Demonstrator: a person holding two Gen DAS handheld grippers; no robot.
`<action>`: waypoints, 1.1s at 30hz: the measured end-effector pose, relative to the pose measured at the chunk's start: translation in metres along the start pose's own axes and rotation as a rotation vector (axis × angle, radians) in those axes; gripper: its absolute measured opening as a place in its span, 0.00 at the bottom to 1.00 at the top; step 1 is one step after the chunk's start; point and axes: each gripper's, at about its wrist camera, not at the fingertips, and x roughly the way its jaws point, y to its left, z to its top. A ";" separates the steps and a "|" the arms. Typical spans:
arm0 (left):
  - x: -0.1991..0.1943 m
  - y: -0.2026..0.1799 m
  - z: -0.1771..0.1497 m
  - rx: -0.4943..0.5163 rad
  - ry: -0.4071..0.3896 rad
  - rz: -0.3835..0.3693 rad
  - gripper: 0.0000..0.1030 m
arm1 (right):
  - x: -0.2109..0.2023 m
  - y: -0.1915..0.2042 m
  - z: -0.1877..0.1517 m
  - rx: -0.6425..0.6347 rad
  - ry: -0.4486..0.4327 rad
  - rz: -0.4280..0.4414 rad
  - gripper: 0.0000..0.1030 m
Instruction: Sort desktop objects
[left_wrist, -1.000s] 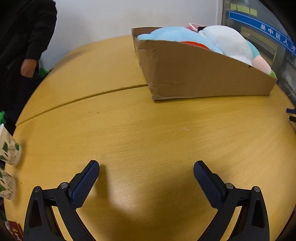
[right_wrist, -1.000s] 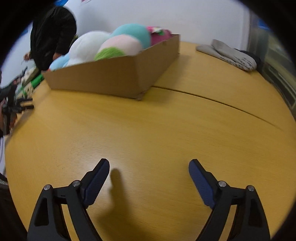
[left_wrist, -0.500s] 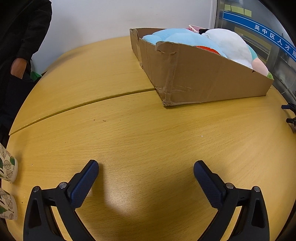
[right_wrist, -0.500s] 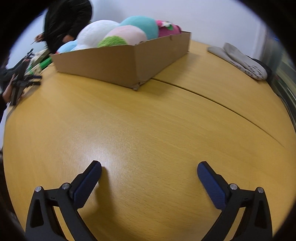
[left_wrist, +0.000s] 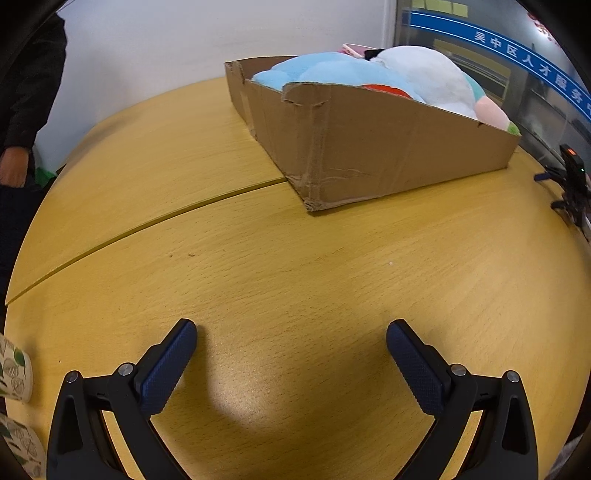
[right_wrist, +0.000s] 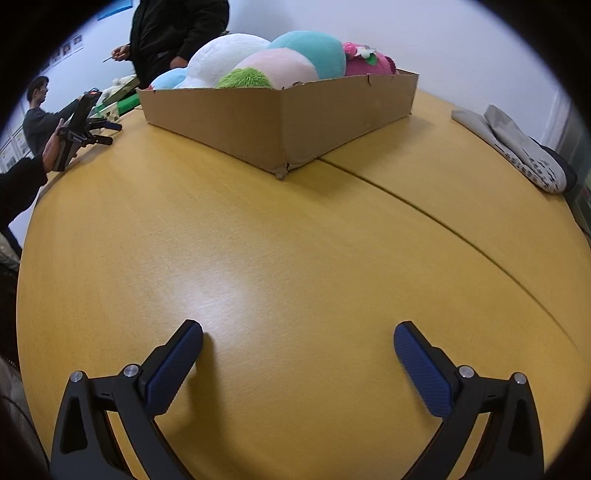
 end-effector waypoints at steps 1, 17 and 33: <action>0.000 0.000 0.001 0.005 0.000 -0.005 1.00 | 0.002 -0.003 0.001 -0.010 0.000 0.007 1.00; 0.007 0.004 -0.003 0.038 -0.004 -0.033 1.00 | 0.014 -0.005 0.010 -0.012 -0.001 0.002 1.00; -0.006 0.000 -0.021 0.010 -0.012 -0.001 1.00 | 0.014 0.001 0.010 -0.004 0.000 -0.003 1.00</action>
